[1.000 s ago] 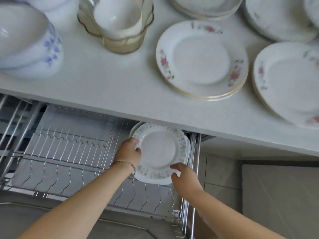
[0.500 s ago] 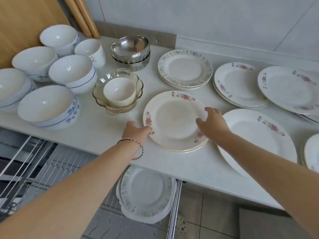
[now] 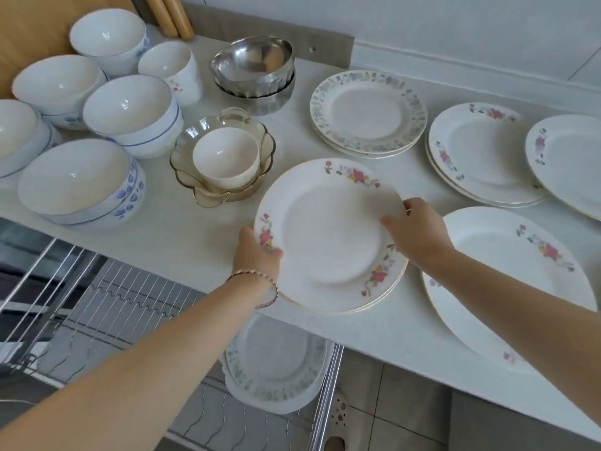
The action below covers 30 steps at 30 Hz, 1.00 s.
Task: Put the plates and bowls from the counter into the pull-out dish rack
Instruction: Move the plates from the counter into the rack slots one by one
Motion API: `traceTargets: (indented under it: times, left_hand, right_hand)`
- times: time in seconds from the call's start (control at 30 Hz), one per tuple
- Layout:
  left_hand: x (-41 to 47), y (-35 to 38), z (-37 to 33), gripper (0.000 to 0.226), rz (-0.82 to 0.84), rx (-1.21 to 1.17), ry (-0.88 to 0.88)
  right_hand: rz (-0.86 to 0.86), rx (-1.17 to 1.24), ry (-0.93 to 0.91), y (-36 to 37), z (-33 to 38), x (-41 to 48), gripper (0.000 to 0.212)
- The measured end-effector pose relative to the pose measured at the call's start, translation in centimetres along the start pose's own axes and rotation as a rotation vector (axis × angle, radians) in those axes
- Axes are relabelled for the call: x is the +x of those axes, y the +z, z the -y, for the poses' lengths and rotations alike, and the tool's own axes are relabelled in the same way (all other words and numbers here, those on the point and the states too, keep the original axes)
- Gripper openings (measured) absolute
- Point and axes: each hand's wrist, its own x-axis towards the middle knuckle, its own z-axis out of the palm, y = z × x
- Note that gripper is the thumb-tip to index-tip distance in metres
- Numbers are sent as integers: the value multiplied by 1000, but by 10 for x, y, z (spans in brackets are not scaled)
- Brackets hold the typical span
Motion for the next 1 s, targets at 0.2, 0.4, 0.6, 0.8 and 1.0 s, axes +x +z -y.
traceTargets:
  times: [0.2, 0.4, 0.6, 0.8, 1.0]
  left_hand:
    - [-53, -66, 59, 17, 10, 23, 136]
    - [-79, -128, 153, 22, 189, 183, 92]
    - [-55, -146, 231, 13, 409, 593, -115]
    - [1, -83, 255, 26, 423, 644, -158]
    - [58, -12, 250, 39, 320, 502, -136]
  right_hand:
    - [35, 193, -98, 17, -1, -114, 16]
    - [114, 205, 17, 97, -22, -223, 25]
    - [310, 151, 234, 186, -50, -270, 21]
    - [308, 109, 456, 238, -77, -232, 30]
    - [156, 22, 476, 262, -97, -163, 32]
